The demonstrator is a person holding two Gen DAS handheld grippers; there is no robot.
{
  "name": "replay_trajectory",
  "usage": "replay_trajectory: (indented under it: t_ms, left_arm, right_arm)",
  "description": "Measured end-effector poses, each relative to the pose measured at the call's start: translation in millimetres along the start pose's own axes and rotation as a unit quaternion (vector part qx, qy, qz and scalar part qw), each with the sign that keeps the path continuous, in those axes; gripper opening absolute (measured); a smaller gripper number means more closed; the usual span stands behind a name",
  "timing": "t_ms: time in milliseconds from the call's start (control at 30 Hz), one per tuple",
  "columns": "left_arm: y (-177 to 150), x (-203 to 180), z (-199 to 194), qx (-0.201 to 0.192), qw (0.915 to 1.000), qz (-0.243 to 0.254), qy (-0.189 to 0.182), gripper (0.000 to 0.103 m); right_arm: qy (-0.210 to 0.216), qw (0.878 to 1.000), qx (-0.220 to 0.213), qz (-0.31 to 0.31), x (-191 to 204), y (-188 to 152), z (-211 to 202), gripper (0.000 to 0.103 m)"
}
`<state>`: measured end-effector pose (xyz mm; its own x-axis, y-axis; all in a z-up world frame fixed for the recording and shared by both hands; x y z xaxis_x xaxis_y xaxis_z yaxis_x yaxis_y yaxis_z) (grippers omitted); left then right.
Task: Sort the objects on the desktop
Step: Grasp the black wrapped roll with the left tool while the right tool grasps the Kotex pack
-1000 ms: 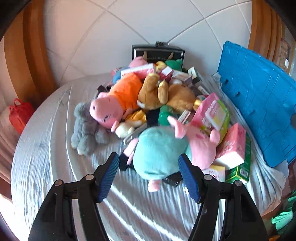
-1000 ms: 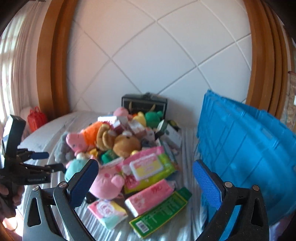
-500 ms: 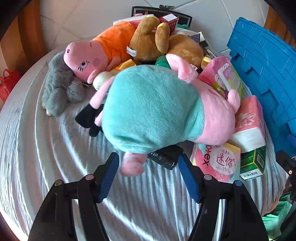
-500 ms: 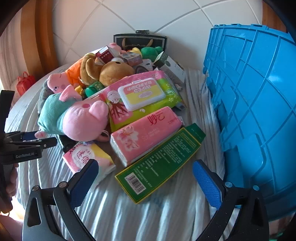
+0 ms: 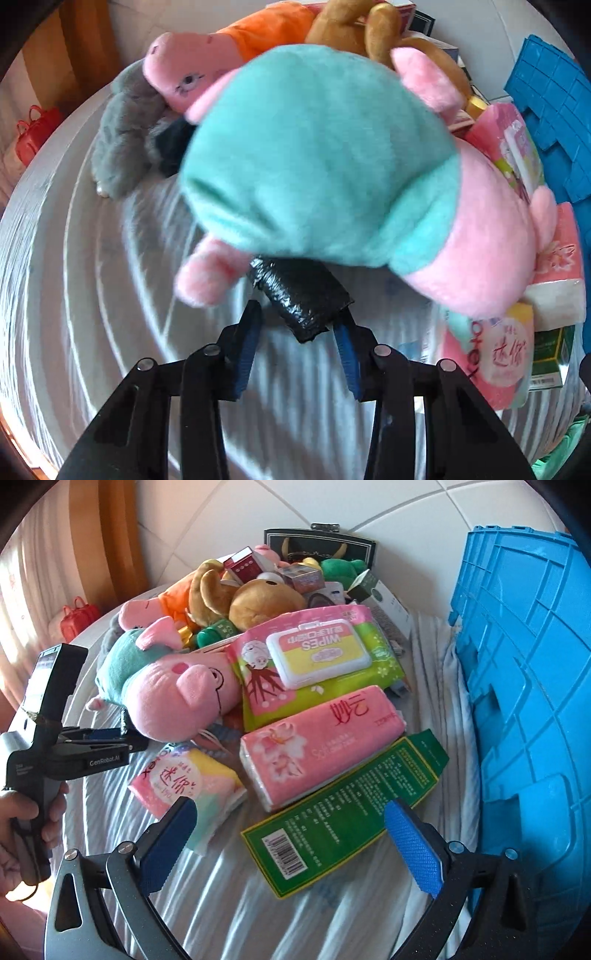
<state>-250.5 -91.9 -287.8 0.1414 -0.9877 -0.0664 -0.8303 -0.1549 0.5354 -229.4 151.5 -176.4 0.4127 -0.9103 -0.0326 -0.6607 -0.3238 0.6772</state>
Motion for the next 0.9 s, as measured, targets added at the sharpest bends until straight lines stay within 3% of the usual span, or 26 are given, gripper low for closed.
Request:
replay_trajectory:
  t_ms: [233,367,533,667,800,867,900]
  left_arm:
    - [-14.1,77.0,-20.2,0.008,0.9971,-0.019,0.073,0.04]
    - [-14.4,99.2,-40.6,0.003,0.9978,-0.039,0.054,0.04]
    - [4.2,91.4,-50.6,-0.017,0.9996,-0.018,0.016,0.04]
    - [20.4,69.8,-31.4,-0.015,0.9997,0.014,-0.009,0.043]
    - [37.0,55.9,-9.4,-0.012,0.9991,0.041,-0.004,0.063]
    - [35.3,57.6,5.7,0.016,0.9989,0.042,-0.014,0.064]
    - [32.4,58.6,8.8,0.02,0.9986,0.048,-0.011,0.057]
  right_arm:
    - [0.02,1.0,0.005,0.005,26.9,1.2,11.4,0.103]
    - [0.027,1.0,0.006,0.005,45.2,5.0,15.9,0.103]
    - [0.019,1.0,0.011,0.014,60.4,5.0,14.6,0.103]
    - [0.004,1.0,0.008,0.026,66.9,6.2,6.3,0.103]
    - [0.009,0.998,0.032,0.046,74.4,6.2,10.8,0.103]
    - [0.013,0.997,0.048,0.056,80.5,5.5,18.3,0.103]
    - [0.009,0.997,0.055,0.059,82.5,4.3,22.3,0.103]
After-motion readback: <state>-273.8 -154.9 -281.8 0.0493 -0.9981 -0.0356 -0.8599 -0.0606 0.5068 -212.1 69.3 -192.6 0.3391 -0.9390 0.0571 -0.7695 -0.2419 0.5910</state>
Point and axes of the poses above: each gripper's, at about its wrist camera, not at the fingertips, and z roughly the way its jaws point, x to its left, y to its top, the point moved 2 cm from there along z, roughly the way its jaws point, and after that the axes turned 7 degrees about -x, right-handed, at the moved point
